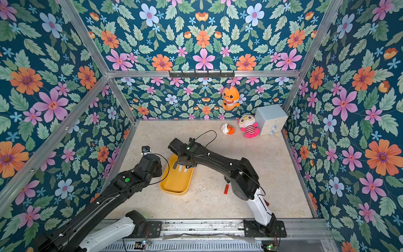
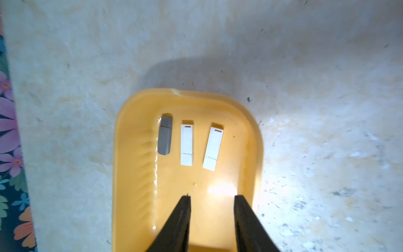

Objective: Put the usb flash drive into the storage box
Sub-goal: Pick up the USB flash from the center of the board.

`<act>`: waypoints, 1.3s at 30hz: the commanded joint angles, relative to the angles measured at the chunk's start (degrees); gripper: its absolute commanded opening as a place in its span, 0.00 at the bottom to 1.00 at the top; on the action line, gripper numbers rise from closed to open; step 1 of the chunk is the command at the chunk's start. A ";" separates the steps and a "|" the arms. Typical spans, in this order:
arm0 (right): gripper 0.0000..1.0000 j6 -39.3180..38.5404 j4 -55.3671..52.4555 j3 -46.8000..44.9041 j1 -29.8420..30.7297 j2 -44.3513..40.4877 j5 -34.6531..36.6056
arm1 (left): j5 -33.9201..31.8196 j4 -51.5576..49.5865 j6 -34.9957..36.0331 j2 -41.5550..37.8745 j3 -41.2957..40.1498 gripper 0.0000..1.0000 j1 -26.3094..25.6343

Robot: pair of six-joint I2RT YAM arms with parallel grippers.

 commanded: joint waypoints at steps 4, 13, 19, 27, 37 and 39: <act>0.39 -6.38 10.68 -27.70 -5.77 -25.20 10.96 | 4.91 3.93 3.08 -4.17 -0.52 0.64 -2.28; 0.42 -14.51 20.25 -68.91 -30.46 -60.06 5.72 | 12.68 10.99 -3.90 1.12 1.16 0.62 -13.50; 0.45 -15.92 26.03 -80.40 -38.21 -65.84 4.37 | 11.24 16.50 -13.32 23.90 9.73 0.64 -27.71; 0.47 -16.22 27.24 -80.72 -38.51 -65.07 3.78 | 19.72 23.44 -17.08 48.89 21.35 0.64 -33.82; 0.47 -16.84 28.51 -82.51 -38.50 -68.75 3.03 | 19.06 18.76 -18.29 63.99 33.08 0.55 -37.72; 0.48 -16.93 28.56 -82.66 -38.52 -68.88 2.87 | 18.32 17.28 -18.41 65.22 34.30 0.53 -37.99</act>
